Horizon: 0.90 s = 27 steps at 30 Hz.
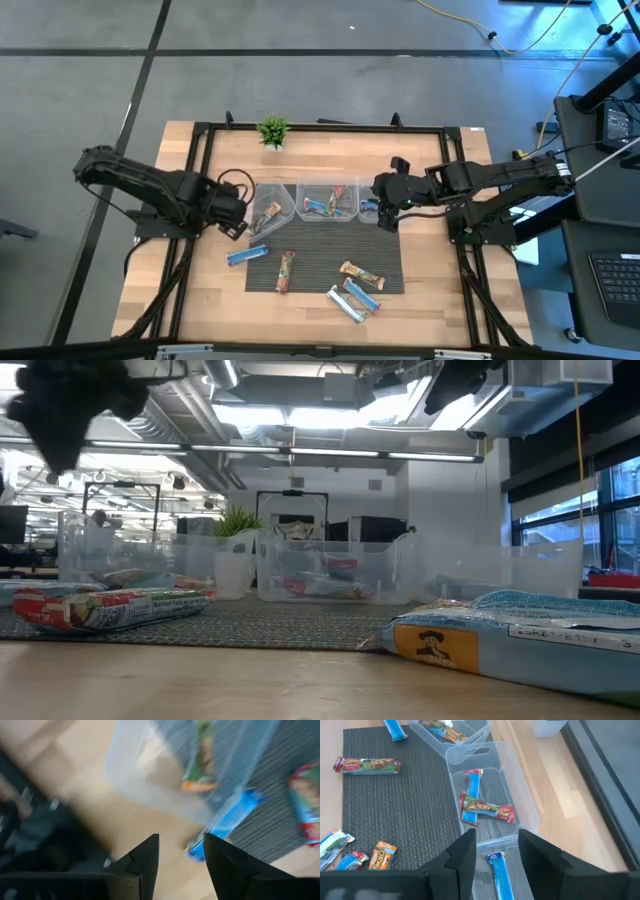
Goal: Pick and place Granola Bars by type
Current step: Adjust the left transparent bin
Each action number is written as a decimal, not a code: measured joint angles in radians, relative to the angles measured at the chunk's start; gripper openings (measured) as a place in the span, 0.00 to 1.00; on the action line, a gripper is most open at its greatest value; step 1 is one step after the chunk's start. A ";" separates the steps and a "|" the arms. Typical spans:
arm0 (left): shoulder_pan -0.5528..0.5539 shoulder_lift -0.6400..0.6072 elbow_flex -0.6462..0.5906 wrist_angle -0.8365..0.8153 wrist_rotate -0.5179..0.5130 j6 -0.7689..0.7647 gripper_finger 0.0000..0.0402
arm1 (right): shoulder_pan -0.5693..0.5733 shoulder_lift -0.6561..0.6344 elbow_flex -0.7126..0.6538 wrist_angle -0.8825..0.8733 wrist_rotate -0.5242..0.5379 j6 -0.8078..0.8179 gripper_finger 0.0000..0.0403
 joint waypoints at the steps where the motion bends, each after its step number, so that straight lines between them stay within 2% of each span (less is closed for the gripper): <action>1: -0.007 0.010 -0.001 -0.024 0.015 -0.035 0.37 | 0.000 0.000 0.000 0.000 0.003 0.000 0.37; 5: -0.015 0.041 -0.053 -0.035 0.097 -0.125 0.37 | -0.001 0.000 0.000 -0.001 0.003 -0.002 0.37; 8: -0.012 0.065 -0.105 -0.032 0.110 -0.155 0.37 | -0.001 0.000 0.000 -0.001 0.003 -0.002 0.37; 12: 0.011 0.083 -0.165 -0.032 0.060 -0.205 0.37 | -0.001 0.000 0.000 -0.001 0.003 -0.002 0.37; 19: 0.084 0.084 -0.208 -0.002 -0.132 -0.231 0.37 | -0.001 0.000 0.000 -0.002 0.003 0.004 0.37; 24: 0.147 0.084 -0.208 0.033 -0.155 -0.169 0.37 | -0.001 0.000 0.000 -0.002 0.003 0.004 0.37; 27: 0.186 0.084 -0.208 0.048 -0.116 -0.139 0.37 | -0.001 0.000 0.000 -0.004 0.003 0.004 0.37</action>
